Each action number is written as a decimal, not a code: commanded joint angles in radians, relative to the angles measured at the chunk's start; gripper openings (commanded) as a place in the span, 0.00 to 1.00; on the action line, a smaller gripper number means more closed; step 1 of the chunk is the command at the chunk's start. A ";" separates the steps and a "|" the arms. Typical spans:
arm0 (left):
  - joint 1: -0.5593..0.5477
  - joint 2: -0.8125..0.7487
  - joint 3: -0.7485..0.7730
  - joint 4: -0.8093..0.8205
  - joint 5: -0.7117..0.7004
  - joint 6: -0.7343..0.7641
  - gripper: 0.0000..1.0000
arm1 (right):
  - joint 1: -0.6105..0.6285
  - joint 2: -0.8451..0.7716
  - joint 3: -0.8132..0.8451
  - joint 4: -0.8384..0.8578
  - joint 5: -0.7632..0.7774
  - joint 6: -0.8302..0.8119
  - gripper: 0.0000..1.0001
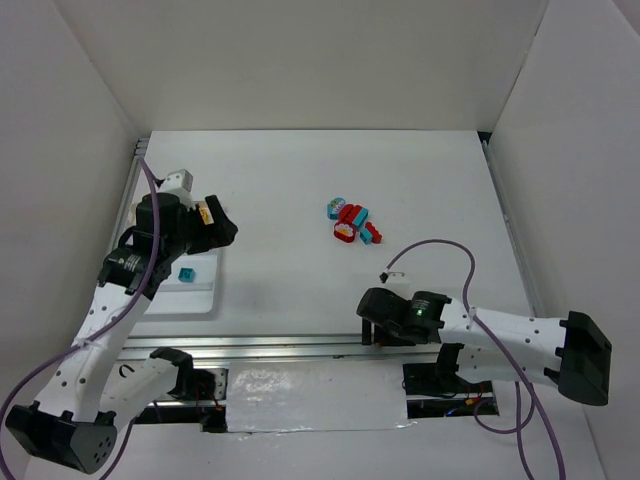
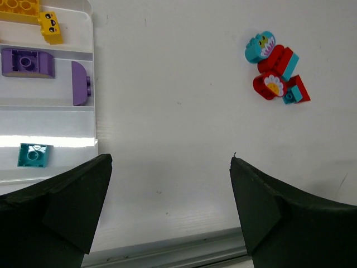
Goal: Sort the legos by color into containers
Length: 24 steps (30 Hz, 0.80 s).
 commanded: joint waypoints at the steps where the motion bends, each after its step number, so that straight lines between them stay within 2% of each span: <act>1: -0.003 -0.040 0.028 -0.051 0.056 0.122 0.99 | 0.007 0.045 -0.019 0.010 0.013 -0.012 0.77; 6: -0.003 -0.051 -0.018 -0.037 0.070 0.145 1.00 | 0.013 0.155 -0.007 0.032 0.007 -0.029 0.74; 14: -0.003 -0.057 -0.042 -0.002 0.142 0.162 1.00 | 0.012 0.204 0.021 0.043 0.039 0.012 0.72; 18: -0.003 -0.062 -0.047 0.004 0.150 0.174 0.99 | 0.013 0.269 0.013 0.112 -0.002 -0.019 0.71; 24: -0.004 -0.068 -0.061 0.015 0.188 0.184 0.99 | 0.012 0.316 0.004 0.153 0.019 0.006 0.70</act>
